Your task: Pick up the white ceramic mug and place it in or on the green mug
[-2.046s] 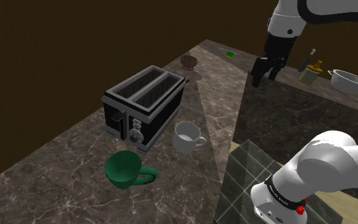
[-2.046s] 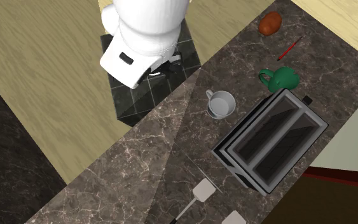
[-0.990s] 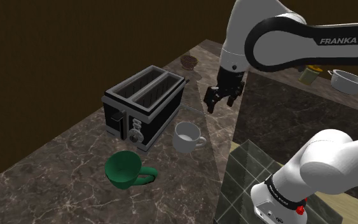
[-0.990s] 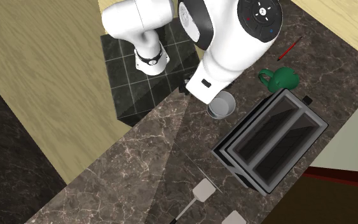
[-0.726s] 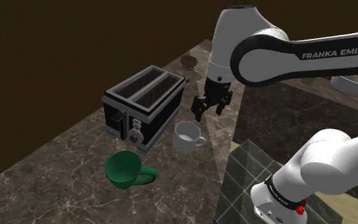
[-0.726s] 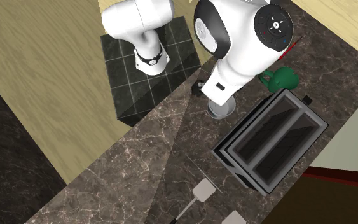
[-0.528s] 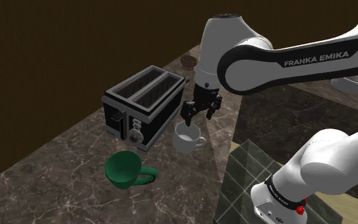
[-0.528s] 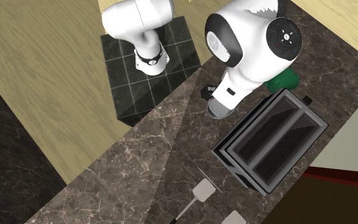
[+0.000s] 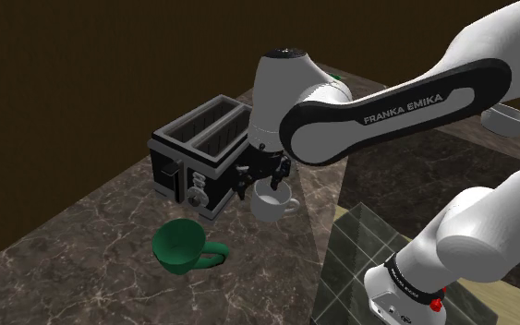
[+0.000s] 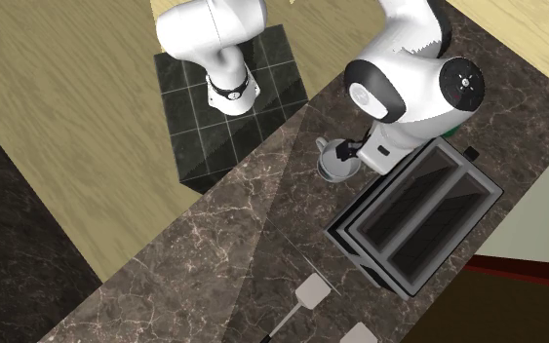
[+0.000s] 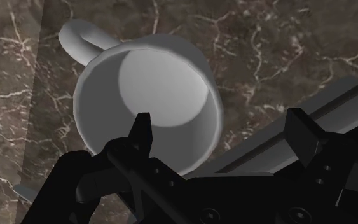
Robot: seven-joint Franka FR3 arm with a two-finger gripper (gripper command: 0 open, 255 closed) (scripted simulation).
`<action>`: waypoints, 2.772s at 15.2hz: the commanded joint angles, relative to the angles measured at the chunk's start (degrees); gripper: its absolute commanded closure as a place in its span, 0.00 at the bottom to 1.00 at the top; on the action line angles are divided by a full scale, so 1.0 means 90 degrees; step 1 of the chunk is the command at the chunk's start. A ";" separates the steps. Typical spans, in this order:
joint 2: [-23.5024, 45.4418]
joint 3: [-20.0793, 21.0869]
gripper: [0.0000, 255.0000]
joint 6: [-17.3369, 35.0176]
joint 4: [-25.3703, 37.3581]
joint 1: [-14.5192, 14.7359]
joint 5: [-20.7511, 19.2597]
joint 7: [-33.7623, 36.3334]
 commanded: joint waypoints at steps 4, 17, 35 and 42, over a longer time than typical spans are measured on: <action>0.0302 0.0066 0.00 0.0497 -0.0215 -0.0030 -0.0143 0.0128; 0.0399 0.0083 1.00 0.0644 -0.0277 -0.0040 -0.0197 0.0170; -0.0292 -0.0079 1.00 -0.0477 0.0221 0.0020 0.0123 -0.0112; -0.0572 -0.0178 1.00 -0.1115 0.0600 0.0033 0.0203 -0.0204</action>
